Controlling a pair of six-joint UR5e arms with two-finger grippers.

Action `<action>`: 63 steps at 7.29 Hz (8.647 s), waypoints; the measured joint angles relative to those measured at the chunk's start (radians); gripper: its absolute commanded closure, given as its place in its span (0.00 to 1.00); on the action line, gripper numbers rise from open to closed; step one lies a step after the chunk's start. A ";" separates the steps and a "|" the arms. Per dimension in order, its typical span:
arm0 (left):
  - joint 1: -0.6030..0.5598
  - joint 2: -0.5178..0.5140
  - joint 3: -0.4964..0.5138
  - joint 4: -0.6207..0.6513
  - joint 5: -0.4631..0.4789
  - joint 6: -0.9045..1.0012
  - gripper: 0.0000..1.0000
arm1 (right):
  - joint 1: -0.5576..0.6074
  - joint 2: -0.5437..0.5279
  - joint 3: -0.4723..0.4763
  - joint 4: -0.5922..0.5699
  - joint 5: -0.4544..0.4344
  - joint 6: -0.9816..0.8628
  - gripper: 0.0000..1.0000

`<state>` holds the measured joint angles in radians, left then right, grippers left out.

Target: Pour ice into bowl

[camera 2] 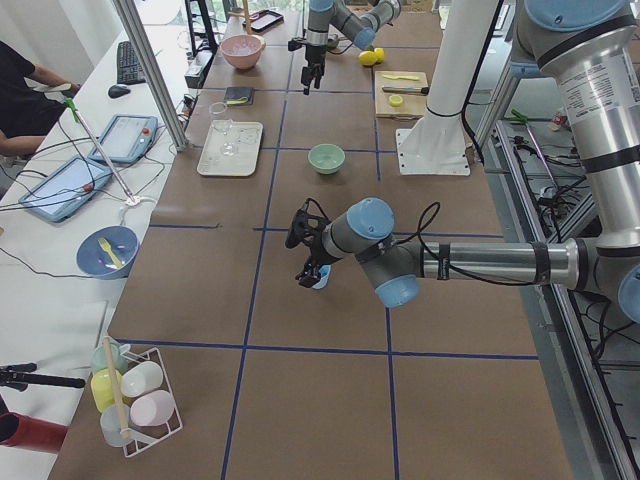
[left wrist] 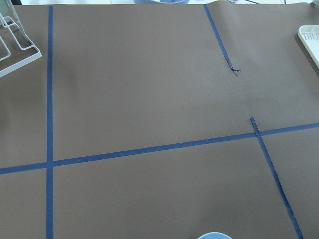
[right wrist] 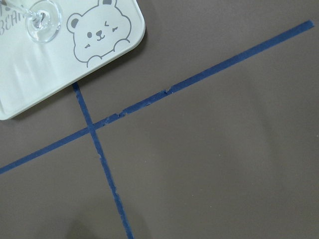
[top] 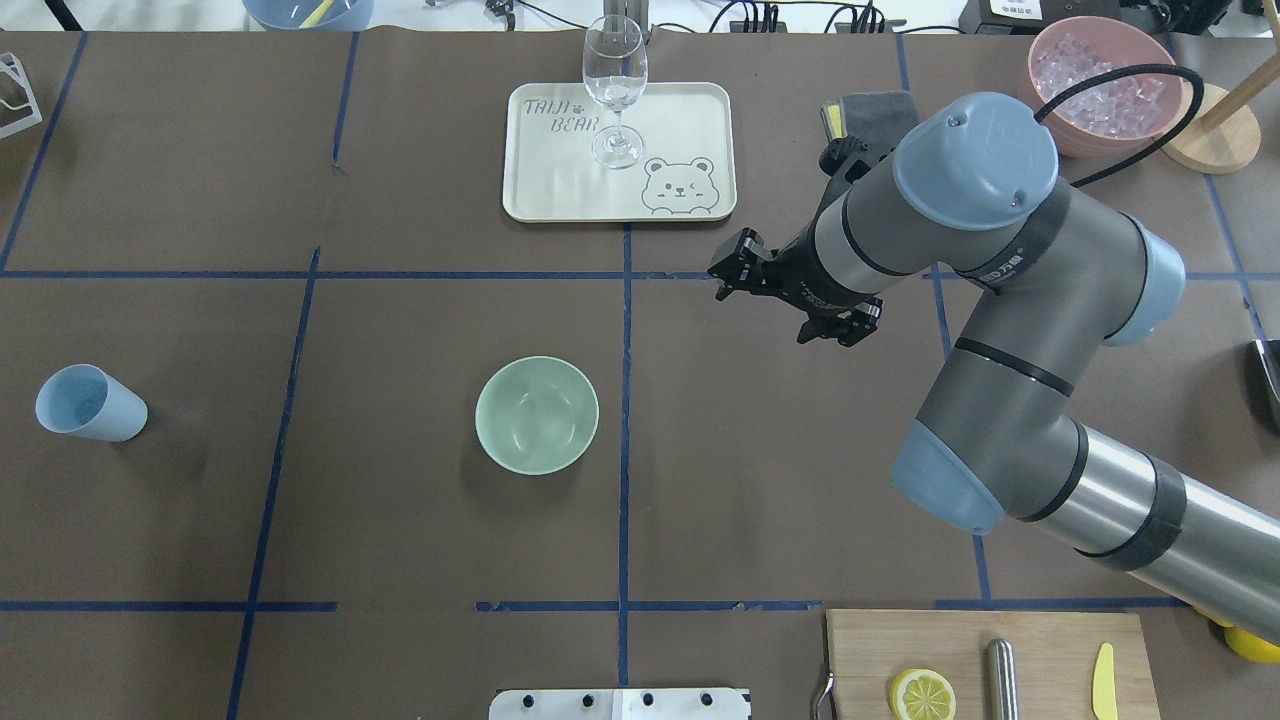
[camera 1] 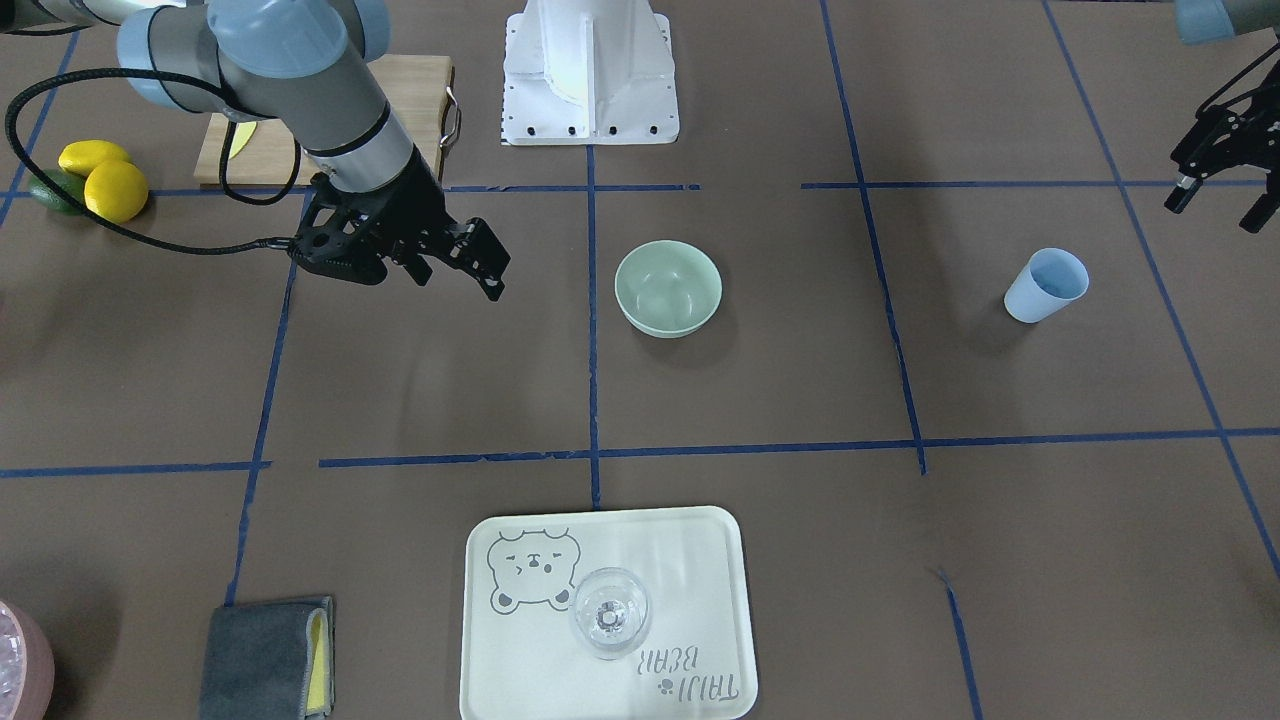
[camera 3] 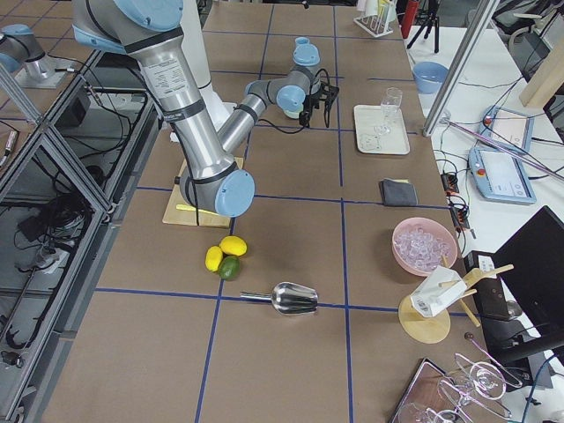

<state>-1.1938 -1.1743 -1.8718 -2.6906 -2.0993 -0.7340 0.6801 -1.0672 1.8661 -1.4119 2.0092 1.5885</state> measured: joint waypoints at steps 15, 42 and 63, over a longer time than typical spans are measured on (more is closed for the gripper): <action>1.148 0.164 0.013 0.014 1.510 -0.815 0.01 | 0.051 -0.029 0.017 0.001 0.005 -0.120 0.00; 1.012 -0.148 0.362 0.083 1.634 -0.821 0.08 | 0.044 -0.035 0.016 0.004 -0.010 -0.131 0.00; 0.980 -0.680 0.257 -0.054 1.380 0.216 1.00 | 0.118 -0.245 0.203 0.008 -0.070 -0.132 0.00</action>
<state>-0.2141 -1.8538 -1.6151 -2.7448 -0.7188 -0.5185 0.7980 -1.3121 2.0688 -1.4036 1.9393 1.4570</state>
